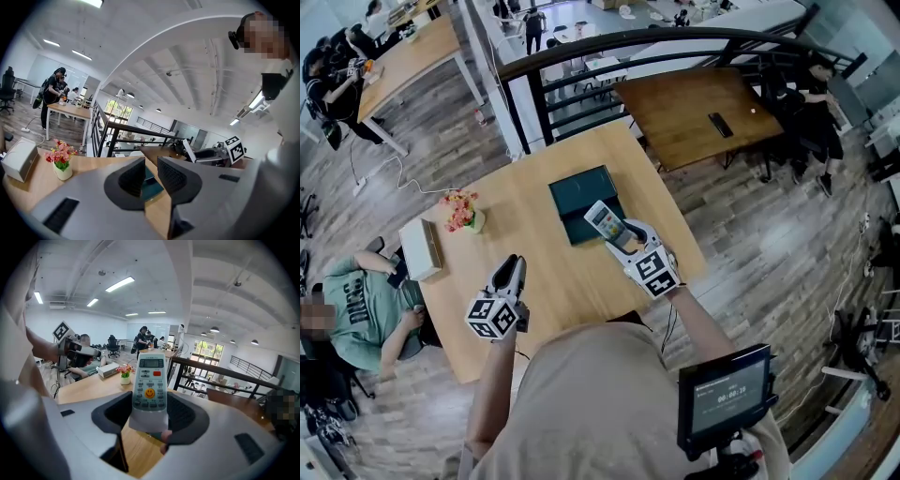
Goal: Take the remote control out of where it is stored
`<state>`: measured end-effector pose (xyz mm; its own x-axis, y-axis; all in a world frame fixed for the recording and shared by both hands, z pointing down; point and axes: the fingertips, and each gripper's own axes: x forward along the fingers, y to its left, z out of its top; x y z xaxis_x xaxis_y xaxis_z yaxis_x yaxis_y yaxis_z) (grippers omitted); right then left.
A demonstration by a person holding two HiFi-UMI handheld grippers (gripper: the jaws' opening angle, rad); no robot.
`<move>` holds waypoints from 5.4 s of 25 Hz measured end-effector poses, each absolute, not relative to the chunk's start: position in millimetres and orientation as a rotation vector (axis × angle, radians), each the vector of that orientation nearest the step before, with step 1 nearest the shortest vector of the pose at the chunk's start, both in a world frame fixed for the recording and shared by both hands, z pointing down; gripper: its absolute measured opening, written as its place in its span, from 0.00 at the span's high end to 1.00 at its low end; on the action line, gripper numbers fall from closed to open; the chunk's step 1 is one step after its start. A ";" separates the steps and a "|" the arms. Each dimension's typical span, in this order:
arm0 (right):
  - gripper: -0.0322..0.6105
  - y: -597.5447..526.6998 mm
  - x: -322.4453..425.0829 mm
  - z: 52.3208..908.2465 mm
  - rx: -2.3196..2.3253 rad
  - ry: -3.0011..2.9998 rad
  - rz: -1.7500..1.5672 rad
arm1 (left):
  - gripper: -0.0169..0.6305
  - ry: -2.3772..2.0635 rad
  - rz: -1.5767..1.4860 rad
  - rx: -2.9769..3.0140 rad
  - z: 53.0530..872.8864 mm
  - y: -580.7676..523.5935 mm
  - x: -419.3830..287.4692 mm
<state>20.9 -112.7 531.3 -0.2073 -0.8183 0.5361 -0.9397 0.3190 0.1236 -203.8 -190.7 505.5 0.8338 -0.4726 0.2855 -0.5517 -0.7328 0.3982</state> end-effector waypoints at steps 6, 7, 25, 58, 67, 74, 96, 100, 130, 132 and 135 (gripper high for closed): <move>0.58 -90.8 22.4 527.8 1.588 -2.058 0.335 | 0.88 -0.736 0.244 2.519 514.2 -181.1 -209.3; 0.58 -86.9 24.1 527.6 1.591 -2.049 0.334 | 0.88 -0.733 0.243 2.519 514.1 -178.4 -208.9; 0.58 -48.7 17.3 507.6 1.629 -2.026 0.319 | 0.88 -0.751 0.222 2.512 511.7 -151.6 -220.9; 0.58 -31.3 93.6 465.2 1.624 -2.080 0.254 | 0.88 -0.741 0.057 2.516 465.1 -152.6 -124.3; 0.58 -29.4 127.3 484.2 1.593 -2.094 0.296 | 0.88 -0.791 0.115 2.493 484.3 -152.9 -98.8; 0.58 -31.1 149.6 496.6 1.550 -2.093 0.311 | 0.88 -0.827 0.164 2.503 490.9 -148.0 -75.0; 0.58 -32.8 164.5 550.2 1.436 -2.045 0.338 | 0.88 -0.855 0.201 2.467 501.6 -136.2 -57.7; 0.58 -34.4 157.0 556.0 1.447 -2.033 0.350 | 0.88 -0.841 0.233 2.452 512.9 -137.8 -69.2; 0.58 -44.5 130.9 640.2 1.299 -2.006 0.379 | 0.85 -0.784 0.421 2.402 563.5 -128.8 -83.6; 0.58 -44.1 131.6 646.7 1.281 -1.999 0.374 | 0.85 -0.781 0.425 2.403 568.3 -127.1 -80.7; 0.58 -43.3 129.0 658.5 1.260 -1.996 0.381 | 0.85 -0.766 0.438 2.412 575.8 -122.5 -77.1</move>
